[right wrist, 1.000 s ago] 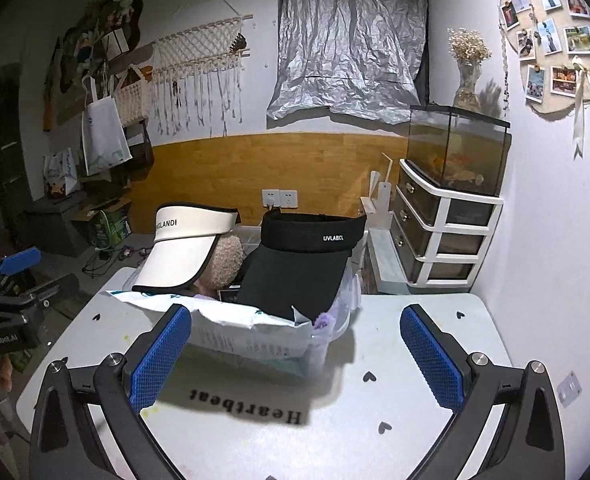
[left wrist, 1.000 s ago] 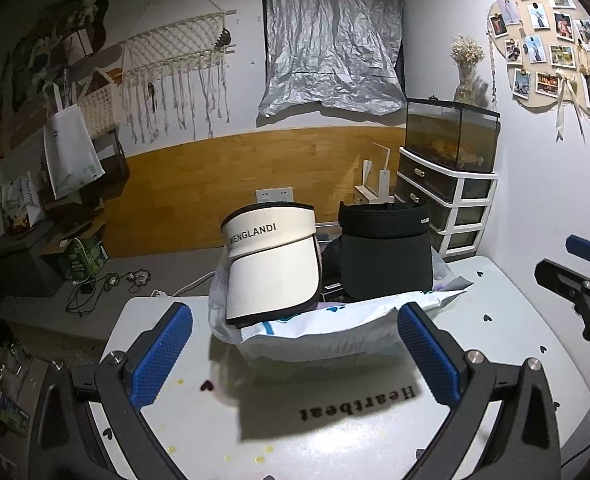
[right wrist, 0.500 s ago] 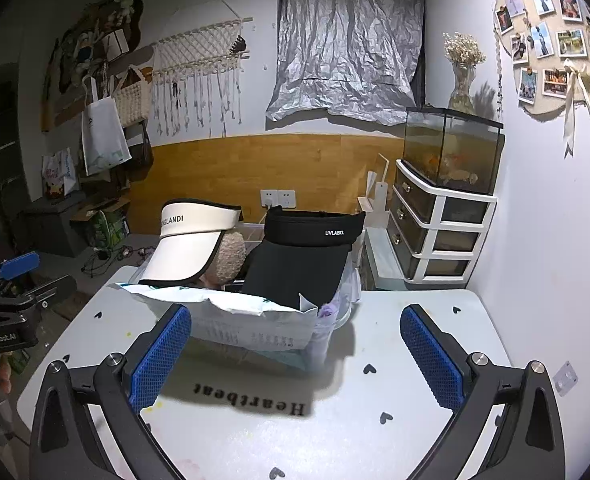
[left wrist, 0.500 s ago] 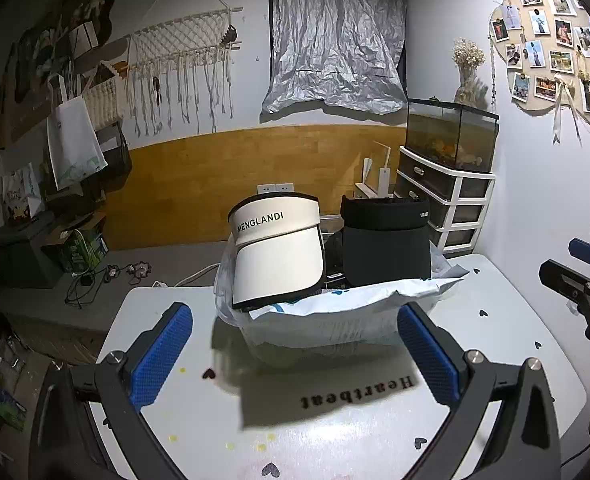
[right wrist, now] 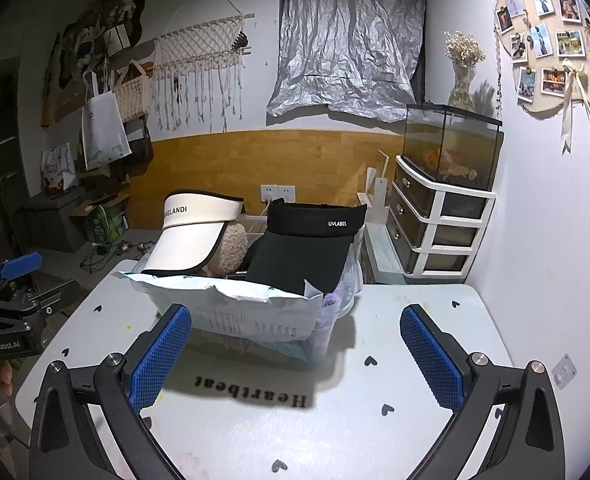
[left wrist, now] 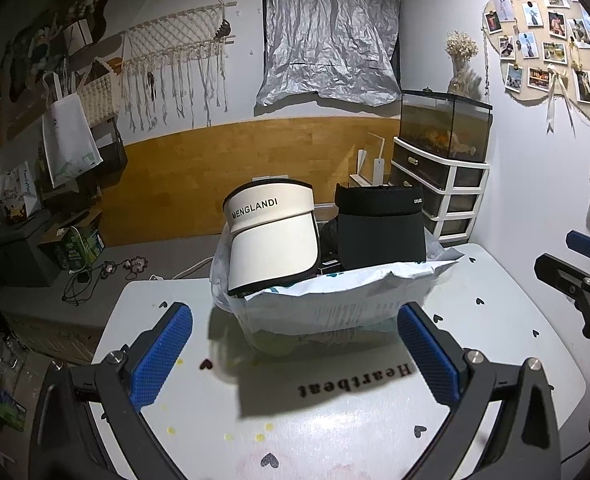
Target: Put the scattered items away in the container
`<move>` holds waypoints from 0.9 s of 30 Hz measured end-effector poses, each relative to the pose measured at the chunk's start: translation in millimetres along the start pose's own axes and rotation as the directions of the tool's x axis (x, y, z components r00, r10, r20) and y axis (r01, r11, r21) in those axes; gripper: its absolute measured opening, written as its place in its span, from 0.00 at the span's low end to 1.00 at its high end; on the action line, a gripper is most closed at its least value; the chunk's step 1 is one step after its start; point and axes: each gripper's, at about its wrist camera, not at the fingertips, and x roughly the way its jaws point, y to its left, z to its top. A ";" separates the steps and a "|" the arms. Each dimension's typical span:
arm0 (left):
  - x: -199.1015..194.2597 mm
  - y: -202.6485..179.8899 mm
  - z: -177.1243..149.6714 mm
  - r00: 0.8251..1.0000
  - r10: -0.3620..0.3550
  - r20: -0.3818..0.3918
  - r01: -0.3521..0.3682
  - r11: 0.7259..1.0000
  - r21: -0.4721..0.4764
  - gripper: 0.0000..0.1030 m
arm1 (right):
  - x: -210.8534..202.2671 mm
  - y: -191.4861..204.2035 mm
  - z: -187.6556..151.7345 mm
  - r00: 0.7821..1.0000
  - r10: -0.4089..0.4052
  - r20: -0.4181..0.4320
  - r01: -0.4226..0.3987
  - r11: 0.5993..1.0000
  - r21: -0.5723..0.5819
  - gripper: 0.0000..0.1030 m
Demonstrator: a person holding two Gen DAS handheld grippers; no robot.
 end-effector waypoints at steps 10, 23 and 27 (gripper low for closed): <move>0.4 -1.6 -1.0 1.000 0.000 -0.002 0.000 1.000 0.003 1.00 | 0.9 0.7 -4.8 1.000 -0.005 -0.017 0.005 1.000 -0.002 1.00; 1.5 -0.2 -4.1 1.000 0.015 0.005 -0.015 1.000 -0.010 1.00 | 3.4 -0.6 -5.1 1.000 -0.002 -0.025 0.002 1.000 0.000 1.00; 1.3 -0.8 -4.4 1.000 0.013 0.007 -0.013 1.000 -0.006 1.00 | 4.9 -0.2 -4.9 1.000 0.002 -0.027 -0.002 1.000 0.000 1.00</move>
